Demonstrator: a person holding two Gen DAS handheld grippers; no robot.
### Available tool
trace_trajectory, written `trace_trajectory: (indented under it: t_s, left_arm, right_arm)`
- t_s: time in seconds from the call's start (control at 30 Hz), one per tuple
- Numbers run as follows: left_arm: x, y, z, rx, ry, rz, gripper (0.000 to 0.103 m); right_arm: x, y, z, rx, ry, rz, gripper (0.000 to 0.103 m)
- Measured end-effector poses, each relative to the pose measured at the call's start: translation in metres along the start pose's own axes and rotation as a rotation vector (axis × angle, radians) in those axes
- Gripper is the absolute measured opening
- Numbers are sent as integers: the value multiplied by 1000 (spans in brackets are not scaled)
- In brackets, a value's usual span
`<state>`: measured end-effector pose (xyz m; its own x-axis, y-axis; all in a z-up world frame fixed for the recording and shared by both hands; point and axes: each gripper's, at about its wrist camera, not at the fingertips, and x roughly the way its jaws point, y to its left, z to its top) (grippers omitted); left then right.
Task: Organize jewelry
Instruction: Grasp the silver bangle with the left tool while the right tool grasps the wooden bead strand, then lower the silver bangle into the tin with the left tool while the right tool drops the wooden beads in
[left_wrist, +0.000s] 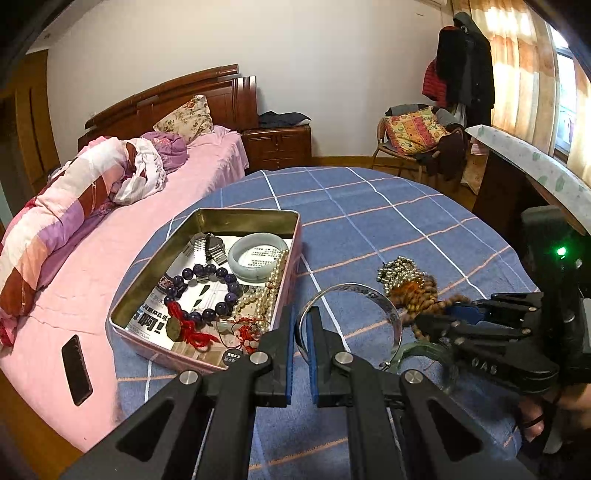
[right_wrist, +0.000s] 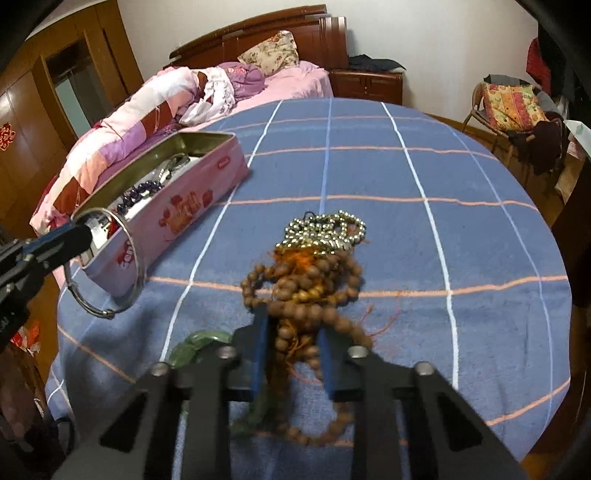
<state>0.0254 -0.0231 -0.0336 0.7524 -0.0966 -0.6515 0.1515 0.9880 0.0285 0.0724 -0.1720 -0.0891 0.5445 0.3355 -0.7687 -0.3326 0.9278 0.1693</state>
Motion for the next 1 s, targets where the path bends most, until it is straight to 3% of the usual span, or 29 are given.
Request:
trace_trajectory:
  t_s: [0.53, 1.0]
  left_arm:
    - [-9, 6, 2, -28, -21, -6, 5]
    - [-12, 10, 6, -41, -33, -3, 5]
  right_arm:
    - [-62, -6, 13, 17, -163, -5, 17]
    - [-73, 0, 19, 23, -229, 6, 17]
